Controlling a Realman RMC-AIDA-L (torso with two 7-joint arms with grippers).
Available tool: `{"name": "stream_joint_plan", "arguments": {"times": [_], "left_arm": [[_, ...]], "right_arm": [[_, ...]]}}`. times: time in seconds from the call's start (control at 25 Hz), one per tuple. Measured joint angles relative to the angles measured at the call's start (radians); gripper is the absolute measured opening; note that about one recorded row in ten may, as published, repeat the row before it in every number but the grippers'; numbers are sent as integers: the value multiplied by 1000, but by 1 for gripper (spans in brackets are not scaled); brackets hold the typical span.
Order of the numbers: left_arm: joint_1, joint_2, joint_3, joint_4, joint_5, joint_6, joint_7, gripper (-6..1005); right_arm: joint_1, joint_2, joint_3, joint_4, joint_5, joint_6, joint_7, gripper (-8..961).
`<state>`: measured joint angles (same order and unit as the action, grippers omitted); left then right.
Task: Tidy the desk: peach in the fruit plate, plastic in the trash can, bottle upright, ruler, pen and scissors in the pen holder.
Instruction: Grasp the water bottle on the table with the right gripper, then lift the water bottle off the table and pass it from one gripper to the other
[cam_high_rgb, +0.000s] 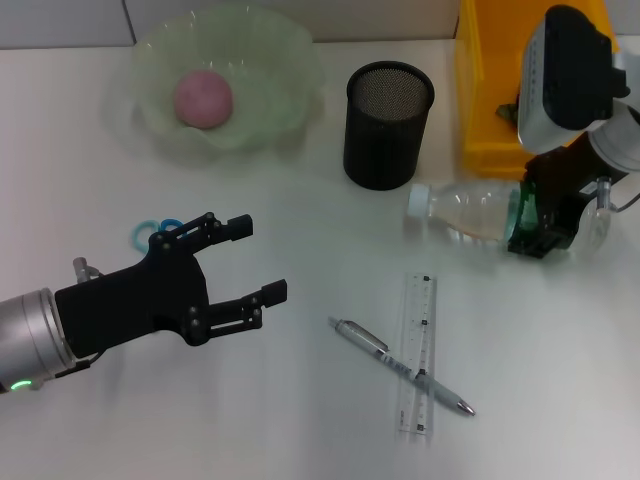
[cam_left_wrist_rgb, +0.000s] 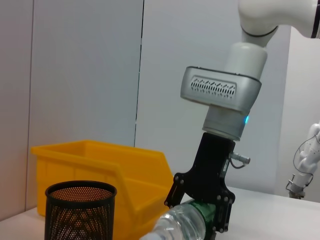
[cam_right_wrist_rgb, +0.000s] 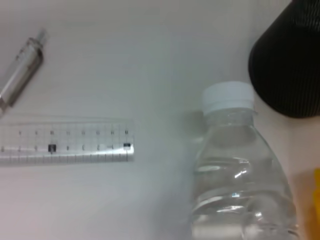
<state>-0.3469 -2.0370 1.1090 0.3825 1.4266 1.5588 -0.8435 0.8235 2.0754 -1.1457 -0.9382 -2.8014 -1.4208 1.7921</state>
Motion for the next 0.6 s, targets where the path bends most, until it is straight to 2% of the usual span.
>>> {"name": "stream_joint_plan", "arguments": {"times": [0.4, 0.6], "left_arm": [[3, 0, -5, -3, -5, 13, -7, 821], [3, -6, -14, -5, -7, 20, -9, 819]], "right_arm": [[-37, 2, 1, -98, 87, -59, -5, 754], [-79, 1, 4, -135, 200, -66, -33, 752]]}}
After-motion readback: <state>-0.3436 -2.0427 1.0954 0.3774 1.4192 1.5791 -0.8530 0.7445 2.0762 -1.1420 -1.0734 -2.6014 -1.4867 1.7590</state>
